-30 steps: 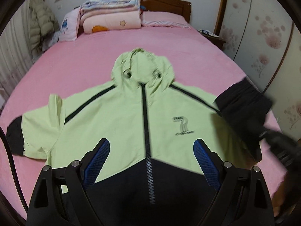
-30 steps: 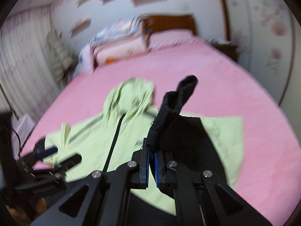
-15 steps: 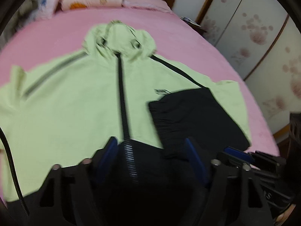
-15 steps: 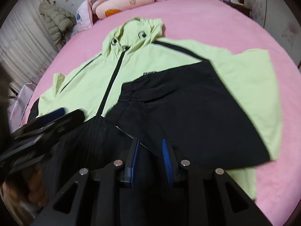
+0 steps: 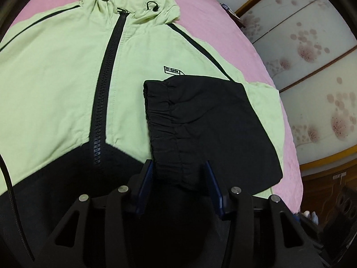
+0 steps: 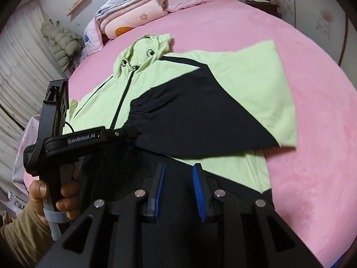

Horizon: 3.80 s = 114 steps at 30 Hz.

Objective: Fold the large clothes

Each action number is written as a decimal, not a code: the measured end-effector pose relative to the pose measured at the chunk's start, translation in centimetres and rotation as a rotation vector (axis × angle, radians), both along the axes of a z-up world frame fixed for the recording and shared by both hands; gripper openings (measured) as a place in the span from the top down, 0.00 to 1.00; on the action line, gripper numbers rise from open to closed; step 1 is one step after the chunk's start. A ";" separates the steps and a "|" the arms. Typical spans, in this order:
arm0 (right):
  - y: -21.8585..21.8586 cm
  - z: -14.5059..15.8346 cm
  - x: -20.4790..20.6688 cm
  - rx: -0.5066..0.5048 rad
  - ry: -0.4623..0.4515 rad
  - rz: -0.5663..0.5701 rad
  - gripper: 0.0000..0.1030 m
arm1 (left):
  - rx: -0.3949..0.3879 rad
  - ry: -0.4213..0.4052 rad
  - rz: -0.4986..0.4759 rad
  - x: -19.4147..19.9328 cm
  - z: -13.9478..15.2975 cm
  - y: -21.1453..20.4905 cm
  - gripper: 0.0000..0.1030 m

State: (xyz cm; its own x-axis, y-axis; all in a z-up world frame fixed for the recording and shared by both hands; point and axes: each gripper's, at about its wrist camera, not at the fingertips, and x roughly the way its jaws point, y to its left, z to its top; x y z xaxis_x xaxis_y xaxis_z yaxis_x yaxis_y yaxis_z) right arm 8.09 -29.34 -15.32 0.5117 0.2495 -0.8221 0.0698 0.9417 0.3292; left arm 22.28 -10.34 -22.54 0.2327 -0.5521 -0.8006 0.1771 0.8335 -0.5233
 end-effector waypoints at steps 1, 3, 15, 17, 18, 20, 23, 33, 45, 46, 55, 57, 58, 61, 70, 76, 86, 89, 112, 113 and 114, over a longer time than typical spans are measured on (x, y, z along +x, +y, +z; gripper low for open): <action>-0.2 -0.2 -0.1 0.003 0.003 -0.004 0.76 | 0.001 0.001 0.004 0.2 0.0 -0.2 0.57; -0.4 -0.4 -0.2 -0.005 0.004 -0.008 0.76 | 0.003 -0.001 -0.003 0.5 0.2 -0.5 0.69; -4.1 -1.2 -1.1 -0.040 0.012 -0.113 0.58 | -0.001 -0.236 0.014 2.4 11.7 -3.8 0.82; -4.9 -1.5 -0.7 -0.047 0.019 -0.135 0.58 | 0.003 -0.306 0.021 2.9 15.1 -2.8 0.82; -5.2 -1.6 -0.5 -0.051 0.020 -0.144 0.58 | 0.008 -0.340 0.023 3.1 16.5 -2.6 0.82; -5.6 -1.7 0.4 -0.065 0.015 -0.158 0.58 | 0.030 -0.418 0.035 3.3 19.2 -1.5 0.82; -5.7 -1.9 2.4 -0.105 0.008 -0.171 0.58 | 0.080 -0.500 0.064 3.9 21.5 0.4 0.82; -3.8 -2.7 9.9 -0.211 0.000 -0.188 0.62 | 0.171 -0.448 0.234 8.0 17.4 10.1 0.82; -1.1 -2.7 7.9 -0.340 0.053 -0.084 0.63 | 0.372 -0.214 0.245 7.7 1.6 14.9 0.76; -1.3 -2.5 7.6 -0.324 0.059 -0.078 0.63 | 0.379 -0.218 0.234 7.6 1.7 14.9 0.76; -2.8 0.2 6.6 -0.170 0.033 -0.114 0.62 | 0.378 -0.200 0.205 8.2 2.7 15.3 0.70; -2.5 0.4 7.2 -0.169 0.031 -0.115 0.62 | 0.379 -0.203 0.207 8.2 2.6 15.2 0.70; -2.4 0.3 7.6 -0.170 0.032 -0.116 0.62 | 0.387 -0.207 0.205 8.2 2.5 15.0 0.70; -1.7 -0.4 9.0 -0.208 0.043 -0.116 0.62 | 0.416 -0.223 0.198 8.4 2.5 14.3 0.73; -2.5 -5.4 12.0 -0.365 0.135 -0.175 0.63 | 0.489 -0.222 0.187 7.7 1.5 13.4 0.74; -3.7 -1.7 11.5 -0.271 0.087 -0.161 0.61 | 0.418 -0.210 0.104 6.7 3.9 14.7 0.38; -7.3 0.3 18.9 -0.157 0.040 -0.154 0.51 | 0.375 -0.253 0.201 13.5 7.2 15.9 0.30; -8.0 -1.0 22.0 -0.150 0.068 -0.169 0.51 | 0.395 -0.204 0.194 16.0 5.2 14.4 0.32; -9.0 -3.8 23.9 -0.274 0.142 -0.278 0.54 | 0.577 -0.231 0.182 15.2 4.0 11.8 0.56; -8.6 -3.3 23.3 -0.259 0.128 -0.273 0.54 | 0.564 -0.236 0.188 14.7 4.8 12.1 0.46; -8.2 -2.3 22.3 -0.245 0.109 -0.265 0.54 | 0.551 -0.249 0.194 13.9 5.8 12.3 0.42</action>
State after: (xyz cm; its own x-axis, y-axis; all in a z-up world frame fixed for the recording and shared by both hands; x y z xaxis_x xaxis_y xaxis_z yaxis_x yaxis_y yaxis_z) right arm 30.42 -37.58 -17.58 0.4381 -0.0909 -0.8943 0.3439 0.9361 0.0733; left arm 36.22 1.95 -16.76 0.5029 -0.0031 -0.8643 0.0565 0.9980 0.0294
